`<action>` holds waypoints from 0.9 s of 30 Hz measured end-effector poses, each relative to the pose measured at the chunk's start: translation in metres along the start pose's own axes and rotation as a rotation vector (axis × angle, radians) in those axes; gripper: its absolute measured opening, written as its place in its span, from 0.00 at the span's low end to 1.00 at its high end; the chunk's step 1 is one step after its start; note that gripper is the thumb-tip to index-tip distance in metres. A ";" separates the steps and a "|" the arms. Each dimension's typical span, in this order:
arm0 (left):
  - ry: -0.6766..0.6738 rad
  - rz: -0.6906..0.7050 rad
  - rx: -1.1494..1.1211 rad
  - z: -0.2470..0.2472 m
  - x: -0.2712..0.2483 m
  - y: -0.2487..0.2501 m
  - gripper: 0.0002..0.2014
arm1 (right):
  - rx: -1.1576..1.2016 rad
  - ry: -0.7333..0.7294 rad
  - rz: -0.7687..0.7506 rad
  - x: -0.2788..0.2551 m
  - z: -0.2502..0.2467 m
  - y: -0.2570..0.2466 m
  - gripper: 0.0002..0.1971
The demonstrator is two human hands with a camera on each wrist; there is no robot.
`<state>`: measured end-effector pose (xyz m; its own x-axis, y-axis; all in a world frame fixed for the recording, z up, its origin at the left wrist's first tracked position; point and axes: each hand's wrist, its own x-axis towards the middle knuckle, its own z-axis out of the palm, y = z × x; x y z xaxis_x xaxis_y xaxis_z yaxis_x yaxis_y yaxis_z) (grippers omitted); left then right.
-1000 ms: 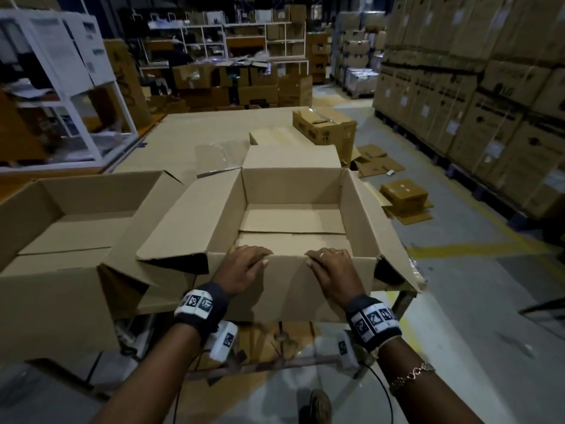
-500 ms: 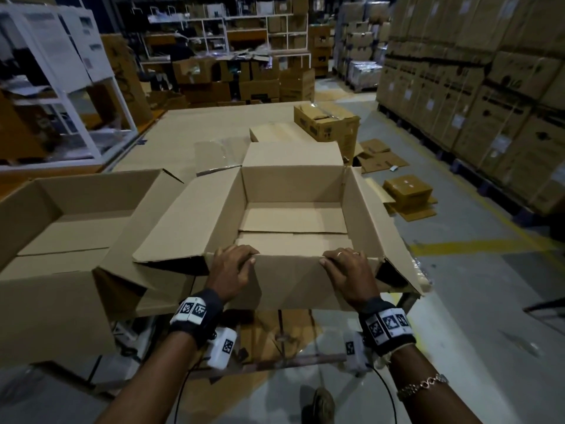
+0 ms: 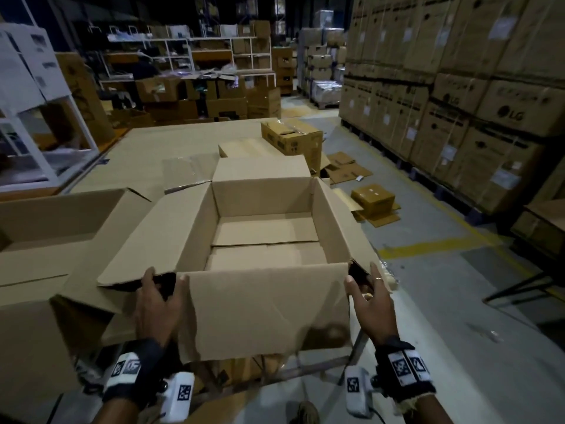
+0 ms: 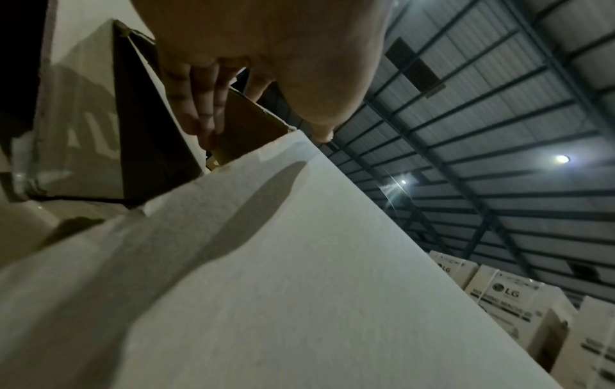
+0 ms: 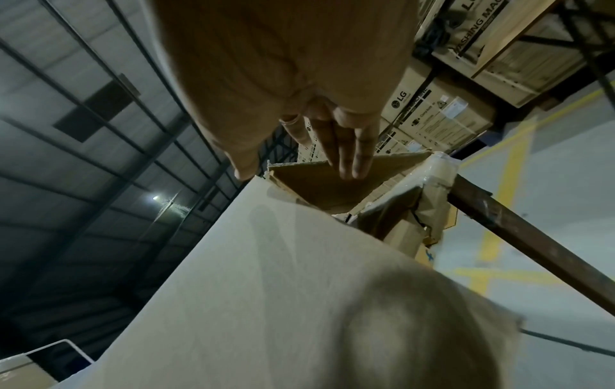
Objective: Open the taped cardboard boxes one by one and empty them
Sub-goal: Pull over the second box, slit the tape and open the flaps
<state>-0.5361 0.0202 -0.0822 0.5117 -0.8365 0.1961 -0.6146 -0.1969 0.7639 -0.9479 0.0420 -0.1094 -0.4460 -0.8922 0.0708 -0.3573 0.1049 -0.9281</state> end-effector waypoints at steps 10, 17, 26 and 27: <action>0.144 0.210 -0.045 -0.011 0.033 0.033 0.27 | -0.174 0.096 -0.183 0.027 -0.009 -0.059 0.44; 0.207 0.545 0.132 -0.042 0.072 0.085 0.28 | -0.314 0.129 -0.513 0.065 -0.016 -0.113 0.31; 0.088 0.726 0.399 -0.045 0.093 0.130 0.32 | -0.597 0.128 -0.707 0.102 -0.009 -0.152 0.15; 0.082 0.736 0.417 -0.042 0.095 0.131 0.31 | -0.654 0.132 -0.712 0.104 -0.008 -0.151 0.12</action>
<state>-0.5426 -0.0631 0.0625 -0.0736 -0.7885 0.6106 -0.9705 0.1976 0.1382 -0.9469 -0.0629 0.0416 -0.0234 -0.7888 0.6142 -0.9460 -0.1813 -0.2688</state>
